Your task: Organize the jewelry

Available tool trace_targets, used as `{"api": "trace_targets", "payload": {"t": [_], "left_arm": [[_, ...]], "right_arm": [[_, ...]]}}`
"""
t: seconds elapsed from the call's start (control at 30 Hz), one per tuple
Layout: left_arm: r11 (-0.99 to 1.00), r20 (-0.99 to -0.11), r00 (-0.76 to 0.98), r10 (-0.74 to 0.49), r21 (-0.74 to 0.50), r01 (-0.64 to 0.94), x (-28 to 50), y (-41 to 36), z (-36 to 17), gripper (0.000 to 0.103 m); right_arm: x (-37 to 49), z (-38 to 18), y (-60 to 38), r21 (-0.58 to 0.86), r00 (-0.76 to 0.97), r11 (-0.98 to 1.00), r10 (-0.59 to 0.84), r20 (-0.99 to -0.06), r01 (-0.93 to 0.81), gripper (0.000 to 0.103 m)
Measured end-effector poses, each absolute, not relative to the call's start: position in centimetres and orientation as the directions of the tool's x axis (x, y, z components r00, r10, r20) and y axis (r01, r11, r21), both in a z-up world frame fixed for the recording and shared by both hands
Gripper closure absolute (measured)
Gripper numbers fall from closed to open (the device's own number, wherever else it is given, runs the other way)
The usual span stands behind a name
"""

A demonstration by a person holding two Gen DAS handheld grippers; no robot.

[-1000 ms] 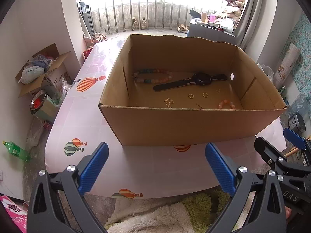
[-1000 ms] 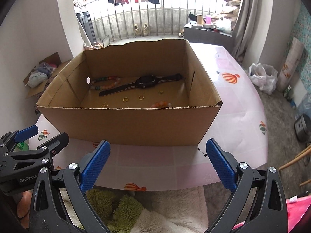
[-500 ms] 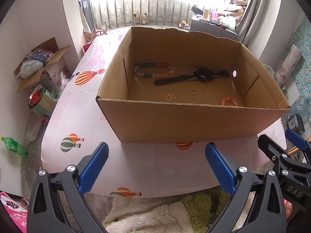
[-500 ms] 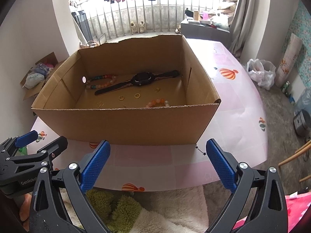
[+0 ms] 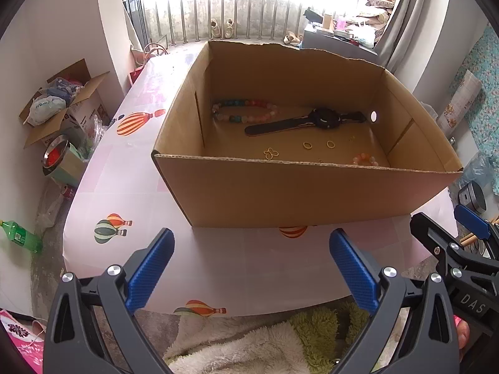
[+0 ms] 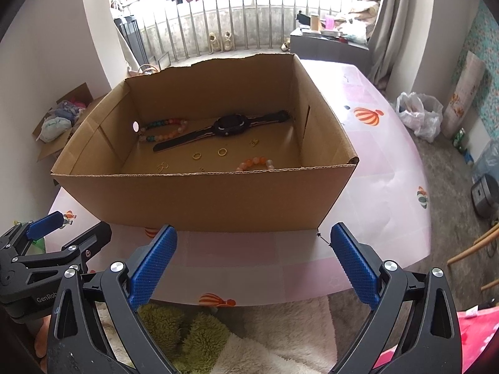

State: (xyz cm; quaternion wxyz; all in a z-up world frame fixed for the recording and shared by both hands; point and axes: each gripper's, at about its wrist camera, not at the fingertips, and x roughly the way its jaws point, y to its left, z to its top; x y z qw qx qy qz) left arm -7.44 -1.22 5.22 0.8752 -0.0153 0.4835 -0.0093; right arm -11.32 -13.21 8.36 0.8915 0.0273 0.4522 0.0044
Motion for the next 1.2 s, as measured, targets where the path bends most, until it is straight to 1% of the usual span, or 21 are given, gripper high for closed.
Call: {"api": "trace_targets", "payload": {"t": [1.2], "left_arm": [[0.998,-0.853,0.520,-0.049,-0.056,0.002,-7.38,-1.27,4.90,0.005]], "right_arm": [[-11.45,8.11,-13.22,0.063,0.575,0.997,0.034,-0.817,0.032,0.008]]}}
